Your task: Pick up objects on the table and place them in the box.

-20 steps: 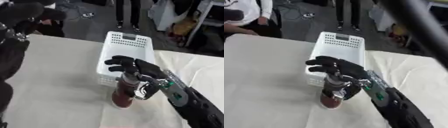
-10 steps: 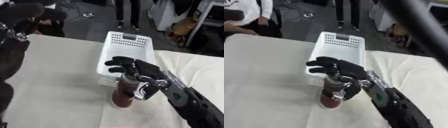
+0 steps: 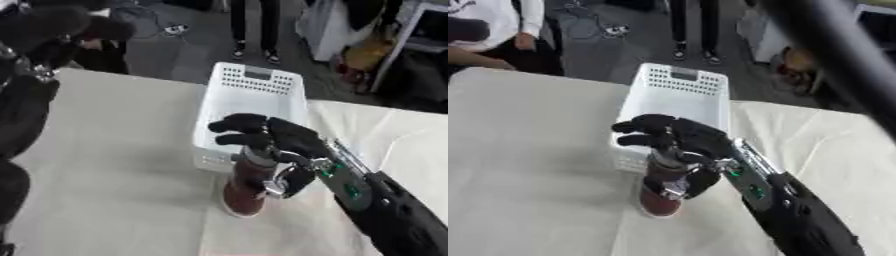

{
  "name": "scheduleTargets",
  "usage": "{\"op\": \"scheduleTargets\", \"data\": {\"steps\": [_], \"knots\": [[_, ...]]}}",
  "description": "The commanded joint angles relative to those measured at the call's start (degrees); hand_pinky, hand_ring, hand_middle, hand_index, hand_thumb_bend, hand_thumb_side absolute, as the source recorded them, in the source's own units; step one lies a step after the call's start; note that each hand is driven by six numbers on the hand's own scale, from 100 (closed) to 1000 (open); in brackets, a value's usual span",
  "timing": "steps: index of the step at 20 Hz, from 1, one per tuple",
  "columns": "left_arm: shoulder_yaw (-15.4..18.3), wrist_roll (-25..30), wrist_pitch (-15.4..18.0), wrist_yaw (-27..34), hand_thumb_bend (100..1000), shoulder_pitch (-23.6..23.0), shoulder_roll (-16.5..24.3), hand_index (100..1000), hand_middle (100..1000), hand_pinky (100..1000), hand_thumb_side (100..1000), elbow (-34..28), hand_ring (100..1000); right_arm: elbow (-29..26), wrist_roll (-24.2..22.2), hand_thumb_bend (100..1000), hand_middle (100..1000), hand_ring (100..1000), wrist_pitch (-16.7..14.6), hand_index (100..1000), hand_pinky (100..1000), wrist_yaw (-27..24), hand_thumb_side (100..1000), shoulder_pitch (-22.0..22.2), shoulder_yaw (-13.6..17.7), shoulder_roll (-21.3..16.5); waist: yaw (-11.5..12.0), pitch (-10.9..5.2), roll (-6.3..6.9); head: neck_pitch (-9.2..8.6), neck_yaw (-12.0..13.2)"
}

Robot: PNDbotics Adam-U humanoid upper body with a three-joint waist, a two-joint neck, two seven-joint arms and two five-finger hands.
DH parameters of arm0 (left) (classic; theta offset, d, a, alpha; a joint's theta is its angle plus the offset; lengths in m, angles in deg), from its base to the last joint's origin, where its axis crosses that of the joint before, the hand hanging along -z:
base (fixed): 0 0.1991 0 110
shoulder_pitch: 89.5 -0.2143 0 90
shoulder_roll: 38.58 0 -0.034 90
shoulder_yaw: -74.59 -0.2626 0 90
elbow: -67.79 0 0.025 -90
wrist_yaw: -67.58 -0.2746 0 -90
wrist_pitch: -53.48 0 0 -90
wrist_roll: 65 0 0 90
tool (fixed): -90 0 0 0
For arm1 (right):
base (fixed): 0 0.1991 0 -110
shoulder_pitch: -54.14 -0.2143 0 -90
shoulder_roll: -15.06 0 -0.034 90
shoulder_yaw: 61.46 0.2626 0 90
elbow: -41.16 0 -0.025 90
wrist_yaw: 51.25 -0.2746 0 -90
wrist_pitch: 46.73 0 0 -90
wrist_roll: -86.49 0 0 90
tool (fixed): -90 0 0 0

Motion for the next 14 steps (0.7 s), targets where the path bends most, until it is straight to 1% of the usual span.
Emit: {"op": "scheduleTargets", "data": {"steps": [1, 2, 3, 6, 7, 8, 9, 10, 11, 12, 13, 14], "knots": [[0.27, 0.17, -0.09, -0.27, 327, 0.89, -0.03, 928, 904, 888, 838, -0.92, 798, 1.36, 0.64, 170, 982, 882, -0.15, 1000, 885, 1.75, 1000, -0.09, -0.32, 0.0, 0.03, -0.47, 0.2, 0.38, -0.26], [0.29, 0.2, -0.12, -0.31, 327, 0.92, -0.05, 928, 904, 888, 838, -0.92, 798, 1.61, 0.96, 170, 982, 882, -0.22, 1000, 888, 2.22, 1000, -0.14, -0.31, 0.01, 0.06, -0.45, 0.19, 0.43, -0.18], [0.3, 0.22, -0.15, -0.35, 326, 0.95, -0.06, 928, 904, 888, 838, -0.92, 798, 1.86, 1.26, 167, 980, 873, -0.27, 1000, 859, 2.68, 1000, -0.2, -0.29, -0.01, 0.1, -0.43, 0.17, 0.47, -0.1], [0.28, 0.29, -0.16, -0.39, 326, 1.04, -0.11, 928, 904, 888, 838, -0.92, 798, 2.61, 2.15, 166, 979, 869, -0.42, 1000, 846, 4.08, 1000, -0.36, -0.26, 0.0, 0.16, -0.35, 0.15, 0.39, -0.02], [0.27, 0.32, -0.17, -0.4, 325, 1.05, -0.11, 928, 904, 887, 839, -0.92, 798, 2.83, 2.49, 161, 971, 852, -0.44, 1000, 811, 4.5, 1000, -0.36, -0.24, 0.06, 0.15, -0.34, 0.14, 0.34, 0.01], [0.27, 0.35, -0.18, -0.41, 325, 1.05, -0.11, 928, 904, 887, 839, -0.92, 798, 3.02, 2.85, 161, 971, 852, -0.44, 1000, 811, 4.86, 1000, -0.36, -0.22, 0.12, 0.14, -0.34, 0.13, 0.28, 0.03], [0.27, 0.37, -0.19, -0.42, 325, 1.06, -0.11, 928, 904, 887, 839, -0.92, 798, 3.19, 3.2, 154, 962, 835, -0.45, 1000, 763, 5.19, 1000, -0.34, -0.23, 0.17, 0.13, -0.34, 0.13, 0.22, 0.06], [0.27, 0.38, -0.2, -0.42, 325, 1.07, -0.12, 928, 904, 887, 838, -0.92, 798, 3.32, 3.55, 138, 962, 834, -0.48, 999, 761, 5.5, 1000, -0.31, -0.26, 0.22, 0.14, -0.34, 0.12, 0.16, 0.09], [0.27, 0.39, -0.2, -0.41, 325, 1.08, -0.12, 928, 904, 887, 838, -0.92, 798, 3.41, 3.88, 151, 955, 822, -0.52, 995, 740, 5.79, 1000, -0.28, -0.3, 0.25, 0.14, -0.36, 0.12, 0.12, 0.11], [0.28, 0.39, -0.2, -0.4, 325, 1.07, -0.12, 928, 904, 887, 838, -0.92, 798, 3.45, 4.22, 151, 956, 824, -0.57, 996, 743, 6.07, 1000, -0.25, -0.35, 0.27, 0.13, -0.37, 0.12, 0.08, 0.13], [0.28, 0.41, -0.19, -0.4, 324, 1.06, -0.11, 928, 904, 887, 839, -0.92, 798, 3.45, 4.57, 143, 929, 786, -0.61, 979, 693, 6.31, 1000, -0.21, -0.38, 0.3, 0.11, -0.38, 0.13, 0.05, 0.14], [0.28, 0.43, -0.18, -0.4, 325, 1.04, -0.09, 928, 904, 887, 839, -0.92, 798, 3.34, 5.05, 147, 939, 800, -0.66, 987, 715, 6.5, 1000, -0.19, -0.39, 0.33, 0.09, -0.39, 0.14, 0.03, 0.14]]}}
